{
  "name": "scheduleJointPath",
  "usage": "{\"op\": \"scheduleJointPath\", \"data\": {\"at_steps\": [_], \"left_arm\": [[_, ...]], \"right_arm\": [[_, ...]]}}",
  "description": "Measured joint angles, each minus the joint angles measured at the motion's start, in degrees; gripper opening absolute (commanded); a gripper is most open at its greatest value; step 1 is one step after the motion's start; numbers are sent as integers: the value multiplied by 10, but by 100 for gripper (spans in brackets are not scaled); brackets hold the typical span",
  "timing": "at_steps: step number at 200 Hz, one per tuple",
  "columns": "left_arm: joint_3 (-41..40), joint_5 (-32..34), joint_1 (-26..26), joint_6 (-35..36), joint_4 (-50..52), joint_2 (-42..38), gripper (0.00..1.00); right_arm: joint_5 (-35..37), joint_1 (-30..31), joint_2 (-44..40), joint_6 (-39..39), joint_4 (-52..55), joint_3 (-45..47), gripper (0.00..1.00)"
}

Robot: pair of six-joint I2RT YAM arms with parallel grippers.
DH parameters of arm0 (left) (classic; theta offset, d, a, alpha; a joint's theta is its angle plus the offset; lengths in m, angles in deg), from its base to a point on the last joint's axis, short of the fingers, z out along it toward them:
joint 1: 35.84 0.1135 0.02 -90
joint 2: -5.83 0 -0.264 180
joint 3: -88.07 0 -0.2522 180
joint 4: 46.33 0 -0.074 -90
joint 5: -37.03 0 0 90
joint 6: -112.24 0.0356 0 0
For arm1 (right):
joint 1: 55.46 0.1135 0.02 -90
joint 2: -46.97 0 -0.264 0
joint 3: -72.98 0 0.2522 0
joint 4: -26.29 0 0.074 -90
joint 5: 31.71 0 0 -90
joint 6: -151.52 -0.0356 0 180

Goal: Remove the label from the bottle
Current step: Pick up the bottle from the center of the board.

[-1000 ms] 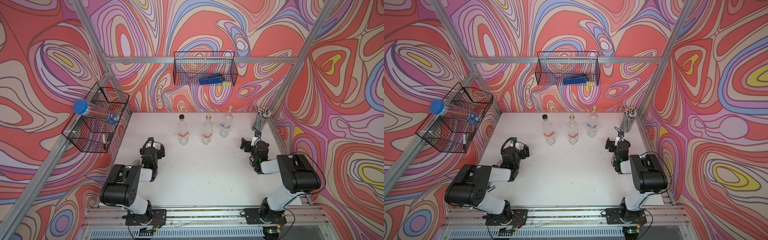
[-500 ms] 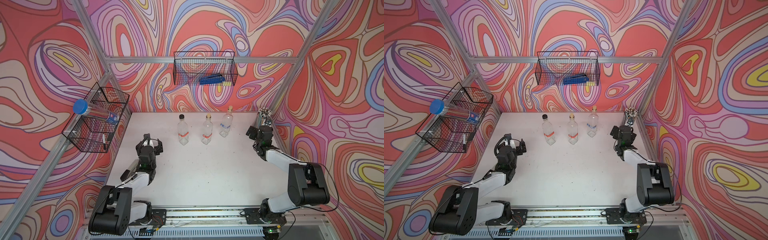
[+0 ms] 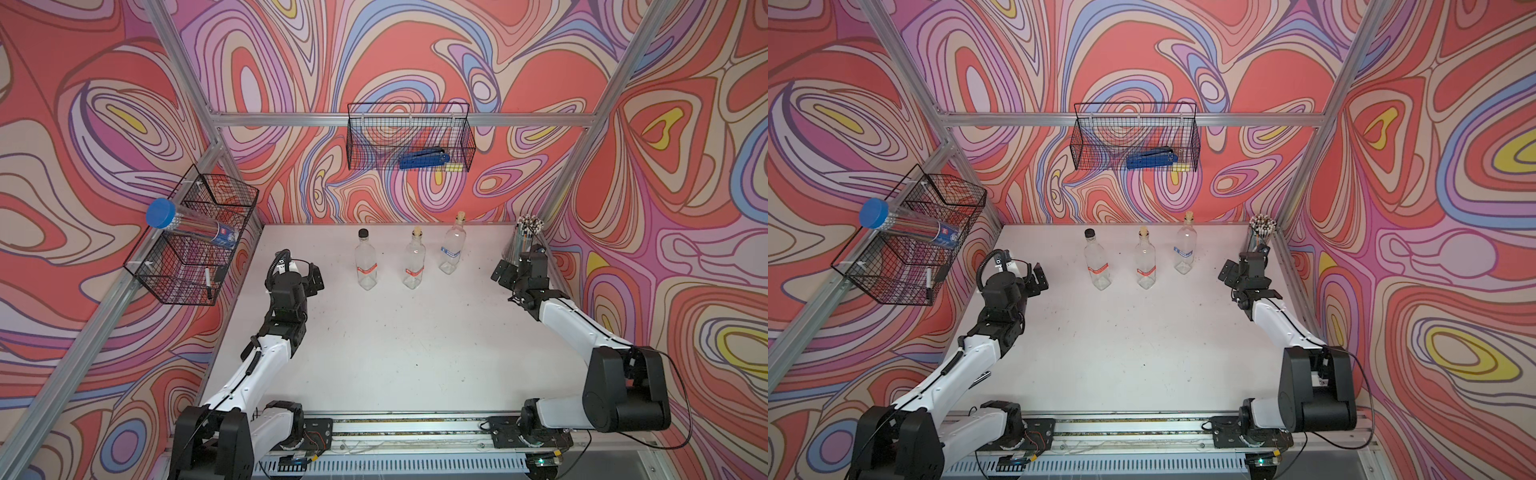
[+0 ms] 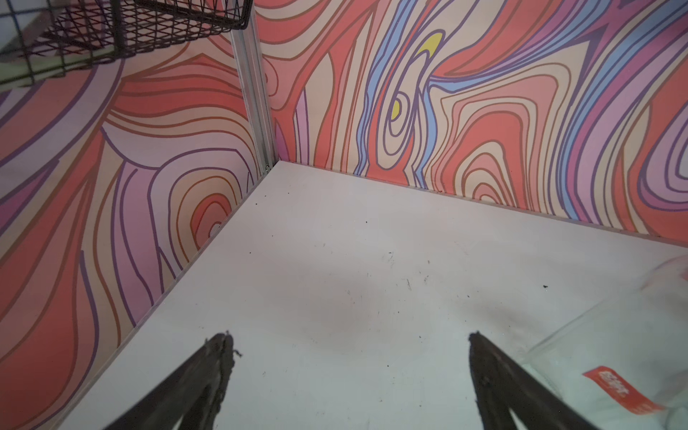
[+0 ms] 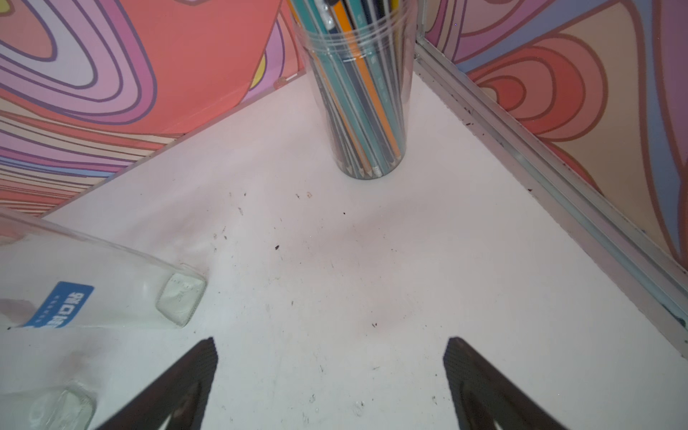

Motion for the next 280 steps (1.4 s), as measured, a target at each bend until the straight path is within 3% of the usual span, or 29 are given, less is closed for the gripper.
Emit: {"op": "scheduleJointPath", "data": {"at_steps": [74, 130, 159, 207, 227, 280], "left_arm": [[47, -42, -1, -93, 135, -27, 99], [70, -85, -5, -125, 194, -65, 97], [70, -107, -17, -136, 219, -85, 97], [70, -146, -49, -145, 237, -101, 98], [79, -169, -63, -144, 236, -94, 100], [123, -229, -73, -112, 165, -21, 100]], "right_arm": [[-82, 0, -3, 0, 38, 0, 96], [-141, 3, -38, 2, 67, -2, 72], [-157, 27, -51, 7, 90, -14, 68], [-162, 107, -58, 15, 124, -59, 69], [-159, 139, -58, 20, 129, -85, 79], [-145, 214, -52, 33, 130, -111, 91]]}}
